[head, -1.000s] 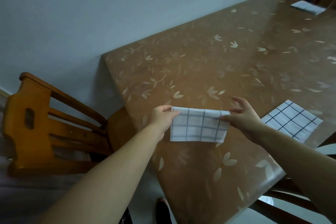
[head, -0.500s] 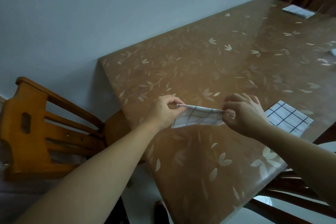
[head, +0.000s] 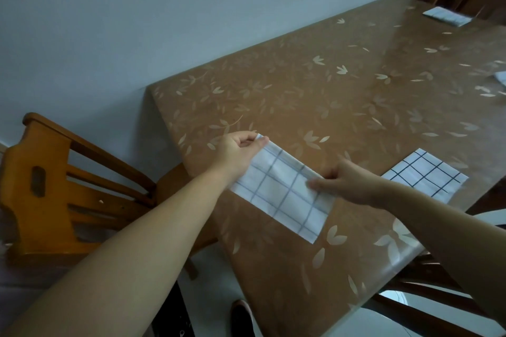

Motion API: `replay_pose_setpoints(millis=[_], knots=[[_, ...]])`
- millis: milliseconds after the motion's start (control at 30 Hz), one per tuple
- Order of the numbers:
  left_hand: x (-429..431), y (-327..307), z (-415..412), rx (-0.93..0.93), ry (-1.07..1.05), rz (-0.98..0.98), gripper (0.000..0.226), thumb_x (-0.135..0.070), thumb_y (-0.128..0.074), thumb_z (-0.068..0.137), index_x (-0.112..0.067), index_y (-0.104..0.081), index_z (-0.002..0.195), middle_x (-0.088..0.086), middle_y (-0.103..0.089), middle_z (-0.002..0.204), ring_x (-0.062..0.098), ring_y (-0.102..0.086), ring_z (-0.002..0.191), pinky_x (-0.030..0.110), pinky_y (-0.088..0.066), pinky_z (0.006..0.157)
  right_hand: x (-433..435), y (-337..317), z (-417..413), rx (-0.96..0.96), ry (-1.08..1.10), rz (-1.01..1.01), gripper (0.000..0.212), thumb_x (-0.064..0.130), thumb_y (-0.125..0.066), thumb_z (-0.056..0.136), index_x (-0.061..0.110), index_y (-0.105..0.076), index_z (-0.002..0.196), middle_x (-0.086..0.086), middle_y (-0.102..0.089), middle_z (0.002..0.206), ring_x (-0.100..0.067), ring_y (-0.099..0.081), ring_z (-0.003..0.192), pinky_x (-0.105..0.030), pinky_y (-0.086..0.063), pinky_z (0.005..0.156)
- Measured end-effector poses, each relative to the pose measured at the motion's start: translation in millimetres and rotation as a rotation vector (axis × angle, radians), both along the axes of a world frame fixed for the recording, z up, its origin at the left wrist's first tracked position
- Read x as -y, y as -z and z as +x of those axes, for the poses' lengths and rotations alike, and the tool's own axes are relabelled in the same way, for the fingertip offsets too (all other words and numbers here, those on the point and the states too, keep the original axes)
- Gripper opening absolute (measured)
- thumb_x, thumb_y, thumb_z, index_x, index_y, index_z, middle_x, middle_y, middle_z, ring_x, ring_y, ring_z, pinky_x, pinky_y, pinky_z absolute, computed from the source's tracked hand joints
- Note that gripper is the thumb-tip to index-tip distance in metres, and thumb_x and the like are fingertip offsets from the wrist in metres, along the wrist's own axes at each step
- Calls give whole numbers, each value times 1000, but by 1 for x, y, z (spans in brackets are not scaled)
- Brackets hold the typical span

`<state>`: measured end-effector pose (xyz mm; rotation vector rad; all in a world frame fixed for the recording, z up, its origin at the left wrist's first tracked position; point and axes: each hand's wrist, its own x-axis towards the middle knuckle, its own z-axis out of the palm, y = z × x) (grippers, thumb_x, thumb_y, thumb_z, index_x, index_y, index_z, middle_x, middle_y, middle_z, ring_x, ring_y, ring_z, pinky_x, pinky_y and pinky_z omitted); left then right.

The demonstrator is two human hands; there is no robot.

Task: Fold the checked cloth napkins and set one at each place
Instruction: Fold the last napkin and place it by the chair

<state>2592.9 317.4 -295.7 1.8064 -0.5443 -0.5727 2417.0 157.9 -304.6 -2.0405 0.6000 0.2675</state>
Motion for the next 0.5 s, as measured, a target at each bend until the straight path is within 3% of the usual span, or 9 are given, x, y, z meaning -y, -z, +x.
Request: replay_pose_setpoints(millis=[67, 133, 233, 300, 367, 433, 500], knots=[[-5, 8, 2, -13, -14, 21, 11, -27, -71, 88, -17, -73, 83, -9, -66, 71, -4, -60, 60, 14, -48, 62, 3, 13, -15, -54, 52, 172, 33, 33, -64, 91, 3, -73, 79, -8, -74, 81, -23, -72, 80, -36, -58, 81], [-12, 16, 1, -136, 11, 53, 15, -30, -70, 88, -15, -73, 86, -6, -69, 73, 2, -64, 62, 20, -51, 61, 5, 20, -22, -54, 138, 250, 30, 28, -64, 91, 1, -74, 82, -17, -74, 88, -27, -71, 85, -40, -56, 89], [-26, 33, 3, -358, 151, 230, 24, -34, -72, 86, -12, -70, 94, 4, -74, 85, 15, -72, 78, 31, -59, 70, 6, 24, -22, -23, 274, 311, 30, 27, -63, 91, -2, -71, 90, -25, -70, 92, -27, -65, 82, -44, -53, 90], [-33, 46, 6, -369, 190, 291, 29, -34, -76, 82, -11, -71, 100, 8, -76, 95, 23, -71, 92, 41, -57, 85, 8, 26, -19, 36, 448, 400, 27, 25, -62, 92, 0, -69, 100, -18, -72, 93, -26, -67, 85, -44, -55, 86], [-37, 56, 5, -381, 100, 248, 26, -33, -74, 84, -14, -71, 101, 7, -75, 101, 23, -69, 97, 43, -55, 89, 6, 29, -14, 63, 573, 541, 24, 26, -62, 92, 8, -67, 107, -11, -72, 95, -24, -69, 86, -41, -57, 77], [-40, 63, -1, -372, -28, 200, 19, -33, -71, 87, -19, -69, 99, 6, -73, 103, 20, -69, 95, 37, -57, 85, -3, 32, -10, -21, 509, 602, 22, 23, -65, 90, 11, -65, 109, -10, -69, 98, -24, -68, 85, -40, -57, 77], [-47, 68, -9, -289, -99, 232, 13, -36, -64, 92, -24, -64, 98, -1, -71, 96, 13, -67, 86, 24, -56, 66, -12, 38, -3, -94, 468, 548, 20, 14, -67, 88, 9, -65, 107, -11, -69, 97, -22, -67, 79, -37, -58, 73]])
